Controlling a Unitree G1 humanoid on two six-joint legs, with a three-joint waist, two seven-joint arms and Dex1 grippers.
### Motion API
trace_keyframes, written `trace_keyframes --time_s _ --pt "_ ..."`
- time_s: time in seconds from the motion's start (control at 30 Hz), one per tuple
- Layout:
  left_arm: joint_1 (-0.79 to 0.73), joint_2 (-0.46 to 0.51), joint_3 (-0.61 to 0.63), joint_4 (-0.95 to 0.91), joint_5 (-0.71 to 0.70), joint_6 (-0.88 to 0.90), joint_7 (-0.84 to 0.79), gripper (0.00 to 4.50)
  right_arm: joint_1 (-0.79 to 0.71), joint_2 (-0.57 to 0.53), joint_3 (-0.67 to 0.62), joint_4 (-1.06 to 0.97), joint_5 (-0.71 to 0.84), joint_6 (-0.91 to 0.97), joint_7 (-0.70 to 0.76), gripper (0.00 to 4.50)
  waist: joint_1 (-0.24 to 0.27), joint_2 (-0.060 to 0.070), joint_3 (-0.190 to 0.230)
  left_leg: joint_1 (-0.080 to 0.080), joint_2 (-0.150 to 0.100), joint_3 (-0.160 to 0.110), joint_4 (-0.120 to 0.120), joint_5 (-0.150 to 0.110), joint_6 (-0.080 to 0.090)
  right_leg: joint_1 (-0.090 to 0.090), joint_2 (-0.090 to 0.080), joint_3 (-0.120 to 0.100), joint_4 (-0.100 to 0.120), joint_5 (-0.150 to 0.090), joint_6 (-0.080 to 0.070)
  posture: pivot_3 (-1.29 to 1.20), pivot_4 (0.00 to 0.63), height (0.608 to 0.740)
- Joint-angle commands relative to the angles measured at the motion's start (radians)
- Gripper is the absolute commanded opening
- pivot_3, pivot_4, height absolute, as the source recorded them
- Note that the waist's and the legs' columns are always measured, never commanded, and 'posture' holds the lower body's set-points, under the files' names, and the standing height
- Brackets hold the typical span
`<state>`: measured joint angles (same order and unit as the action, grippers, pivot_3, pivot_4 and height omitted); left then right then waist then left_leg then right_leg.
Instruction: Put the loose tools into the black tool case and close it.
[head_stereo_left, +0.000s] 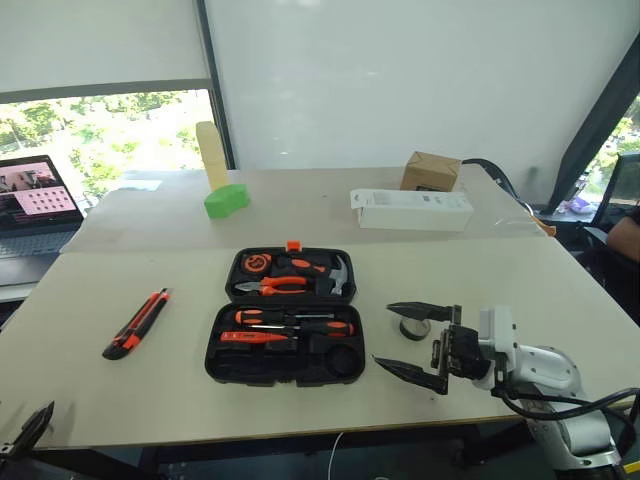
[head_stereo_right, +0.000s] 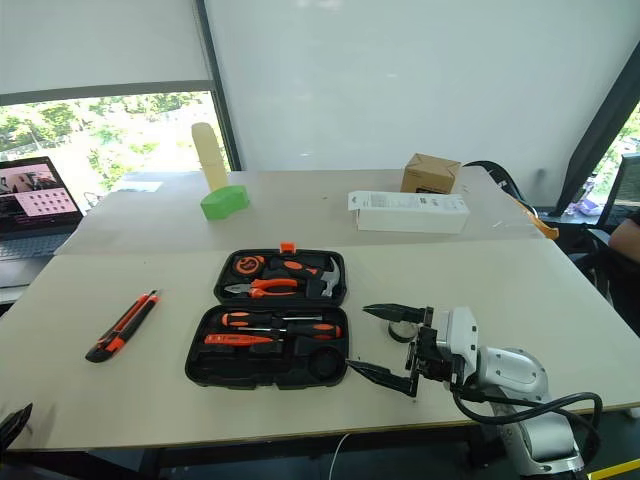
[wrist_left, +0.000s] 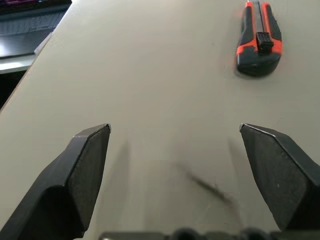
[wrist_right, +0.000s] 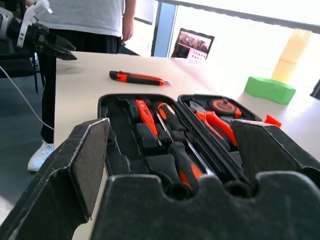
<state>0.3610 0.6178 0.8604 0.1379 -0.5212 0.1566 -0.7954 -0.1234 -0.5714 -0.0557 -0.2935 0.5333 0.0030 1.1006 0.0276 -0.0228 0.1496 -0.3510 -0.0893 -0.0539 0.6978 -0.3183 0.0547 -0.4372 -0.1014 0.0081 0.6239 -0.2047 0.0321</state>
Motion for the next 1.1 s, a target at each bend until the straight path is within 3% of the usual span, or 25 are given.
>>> trace_keyframes --time_s 0.03,0.17,0.37,0.47,0.63,0.67,0.83,0.97,1.1 --pt "-0.121 0.113 -0.072 -0.02 -0.028 0.103 0.001 4.45 -0.029 0.003 -0.014 -0.026 0.012 -0.014 -0.012 4.5 0.003 -0.001 -0.001 0.0 0.0 0.0 0.0 0.0 0.0 0.0 0.001 0.0 0.0 0.0 0.0 0.0 0.15 0.74" --pt "-0.342 0.256 -0.28 0.115 0.067 0.241 -0.006 4.45 -0.043 0.011 0.007 -0.022 0.001 -0.011 -0.013 4.5 -0.003 -0.003 -0.001 0.002 0.0 -0.001 0.0 0.003 -0.005 0.001 0.003 0.0 0.002 0.002 -0.002 0.0 0.15 0.74" --pt "-0.576 0.305 -0.514 0.294 0.198 0.317 -0.002 4.45 -0.047 0.02 0.027 -0.036 -0.008 0.002 -0.032 4.5 -0.04 -0.001 -0.002 0.0 -0.001 0.0 -0.003 0.005 -0.009 -0.004 0.005 0.003 0.004 0.002 -0.003 0.0 0.15 0.74" --pt "-0.622 0.315 -0.586 0.325 0.223 0.346 -0.051 3.74 -0.043 0.015 0.028 -0.045 -0.007 0.005 -0.041 4.5 -0.043 -0.001 -0.002 -0.002 -0.002 -0.001 -0.003 0.002 -0.01 -0.012 0.006 0.002 0.007 0.003 -0.004 0.0 0.15 0.74" --pt "-0.645 0.314 -0.548 0.346 0.202 0.27 -0.089 1.88 -0.03 0.002 0.018 -0.054 -0.008 0.007 -0.054 4.5 -0.043 -0.001 -0.002 -0.002 -0.004 0.0 -0.003 0.001 -0.009 -0.016 0.004 0.003 0.005 0.003 -0.004 0.0 0.15 0.74" --pt "-0.647 0.309 -0.521 0.329 0.169 0.231 -0.133 1.57 -0.026 -0.001 0.015 -0.055 -0.008 0.007 -0.055 4.5 -0.042 -0.001 -0.002 -0.003 -0.003 0.0 -0.003 0.001 -0.009 -0.016 0.005 0.003 0.005 0.003 -0.004 0.0 0.15 0.74" --pt "-0.63 0.33 -0.483 0.19 0.042 0.133 -0.406 1.52 -0.006 -0.024 0.0 -0.057 -0.001 0.007 -0.047 4.5 -0.038 -0.002 -0.002 -0.004 -0.003 0.0 -0.001 0.001 -0.009 -0.017 0.004 0.003 0.005 0.003 -0.005 0.0 0.15 0.74" --pt "-0.601 0.397 -0.646 -0.109 0.016 0.172 -0.619 1.52 0.0 -0.044 -0.008 -0.05 0.004 0.008 -0.036 4.5 -0.035 -0.003 -0.002 -0.005 -0.003 0.0 -0.001 0.001 -0.009 -0.016 0.003 0.003 0.004 0.003 -0.005 0.0 0.15 0.74" --pt "-0.619 0.398 -0.767 -0.244 0.071 0.143 -0.647 1.52 0.0 -0.046 -0.003 -0.047 0.001 0.007 -0.036 4.5 -0.039 0.0 -0.002 -0.004 -0.003 0.002 -0.002 0.0 -0.008 -0.016 0.003 0.005 0.004 0.003 -0.005 0.0 0.15 0.74"
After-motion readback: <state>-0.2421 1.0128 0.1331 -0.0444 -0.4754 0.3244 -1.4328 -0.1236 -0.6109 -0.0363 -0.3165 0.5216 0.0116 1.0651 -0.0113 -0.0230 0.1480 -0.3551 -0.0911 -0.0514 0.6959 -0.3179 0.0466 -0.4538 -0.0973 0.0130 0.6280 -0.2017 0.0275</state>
